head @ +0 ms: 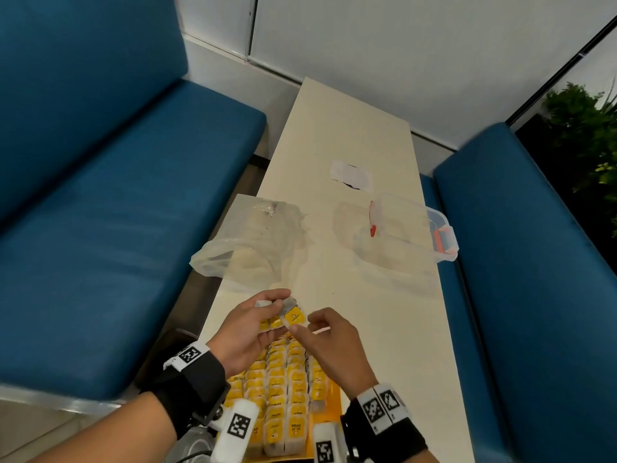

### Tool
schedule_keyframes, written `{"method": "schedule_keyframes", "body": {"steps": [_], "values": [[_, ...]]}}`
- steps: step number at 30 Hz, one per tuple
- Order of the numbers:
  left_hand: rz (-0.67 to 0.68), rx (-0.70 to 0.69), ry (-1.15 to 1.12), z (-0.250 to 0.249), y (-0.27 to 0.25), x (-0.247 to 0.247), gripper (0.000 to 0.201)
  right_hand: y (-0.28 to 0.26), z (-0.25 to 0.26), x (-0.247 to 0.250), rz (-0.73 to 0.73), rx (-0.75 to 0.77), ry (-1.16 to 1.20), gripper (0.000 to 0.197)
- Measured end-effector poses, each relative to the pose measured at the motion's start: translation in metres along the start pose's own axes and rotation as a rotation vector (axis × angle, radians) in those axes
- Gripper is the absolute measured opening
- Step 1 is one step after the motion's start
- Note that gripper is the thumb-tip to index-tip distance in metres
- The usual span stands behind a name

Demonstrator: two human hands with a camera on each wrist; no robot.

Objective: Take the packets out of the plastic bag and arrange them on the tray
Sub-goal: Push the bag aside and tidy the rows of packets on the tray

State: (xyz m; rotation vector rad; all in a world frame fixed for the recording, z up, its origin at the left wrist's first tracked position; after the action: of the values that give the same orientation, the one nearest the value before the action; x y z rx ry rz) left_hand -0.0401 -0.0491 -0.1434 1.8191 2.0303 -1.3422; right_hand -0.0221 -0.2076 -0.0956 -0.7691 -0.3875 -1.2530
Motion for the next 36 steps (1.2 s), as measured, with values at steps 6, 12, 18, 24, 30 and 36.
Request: {"method": "schedule_keyframes", "body": {"steps": [6,12,18,24,30,36], "values": [[0.024,-0.039,-0.065,-0.003,0.001,-0.009,0.026,0.007,0.010,-0.006,-0.066,-0.033,0.345,0.013],[0.001,-0.065,-0.057,-0.007,0.004,-0.006,0.025,0.011,0.013,-0.003,-0.080,-0.058,0.448,0.008],[-0.070,-0.086,-0.017,-0.012,0.007,0.005,0.024,0.022,0.033,0.028,-0.216,0.140,0.182,0.008],[-0.127,-0.052,0.051,-0.010,0.008,0.023,0.024,0.033,0.023,0.032,-0.069,0.222,-0.397,0.014],[-0.116,-0.015,0.137,-0.002,0.007,0.027,0.023,0.005,0.007,0.033,0.129,0.240,-0.445,0.014],[-0.119,-0.015,0.182,0.000,0.008,0.027,0.022,-0.038,-0.018,0.003,0.460,0.247,-0.668,0.023]]}}
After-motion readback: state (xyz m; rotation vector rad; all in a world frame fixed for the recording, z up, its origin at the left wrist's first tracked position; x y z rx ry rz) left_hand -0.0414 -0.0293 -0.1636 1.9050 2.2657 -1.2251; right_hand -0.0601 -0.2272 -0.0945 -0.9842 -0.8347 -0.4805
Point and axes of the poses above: each hand's wrist, its own y-axis towards the middle knuckle, its own x-axis out of the back of the hand, z = x × y, the point moved 7 cm from there along y, towards the middle knuckle, and after that the axes turned 1 degree about x, right-handed, at the moved point
